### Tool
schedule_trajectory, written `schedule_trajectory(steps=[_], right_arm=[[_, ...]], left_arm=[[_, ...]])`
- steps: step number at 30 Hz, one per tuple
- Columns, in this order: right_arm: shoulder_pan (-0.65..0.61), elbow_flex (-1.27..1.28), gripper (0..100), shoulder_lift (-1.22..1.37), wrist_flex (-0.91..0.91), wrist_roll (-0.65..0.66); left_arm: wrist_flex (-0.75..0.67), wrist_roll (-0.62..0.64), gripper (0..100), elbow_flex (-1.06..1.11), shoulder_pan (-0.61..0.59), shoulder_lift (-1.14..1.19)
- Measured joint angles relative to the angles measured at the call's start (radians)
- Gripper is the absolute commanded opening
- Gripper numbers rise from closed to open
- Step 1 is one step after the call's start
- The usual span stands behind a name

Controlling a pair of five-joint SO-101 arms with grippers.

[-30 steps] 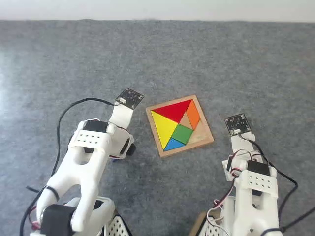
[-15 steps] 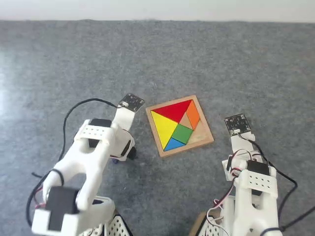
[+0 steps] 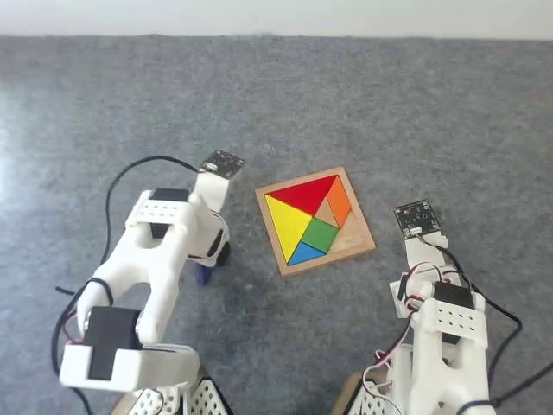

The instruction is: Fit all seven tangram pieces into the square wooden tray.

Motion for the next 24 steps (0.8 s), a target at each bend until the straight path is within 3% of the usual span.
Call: schedule_trajectory(steps=[9,16,21,24], right_arm=[[0.000,0.000,4.4,0.000,0.000,0.000],[0.000,0.000,4.4,0.000,0.000,0.000],[0.000,0.000,4.4,0.000,0.000,0.000],[0.000,0.000,4.4,0.000,0.000,0.000]], left_arm=[[0.166,0.000,11,-0.114,-0.006,0.006],[0.172,0.000,11,-0.114,-0.008,0.014],[0.175,0.000,1,-0.114,-0.008,0.014],[0.183,0.002,1,-0.114,0.021,0.014]])
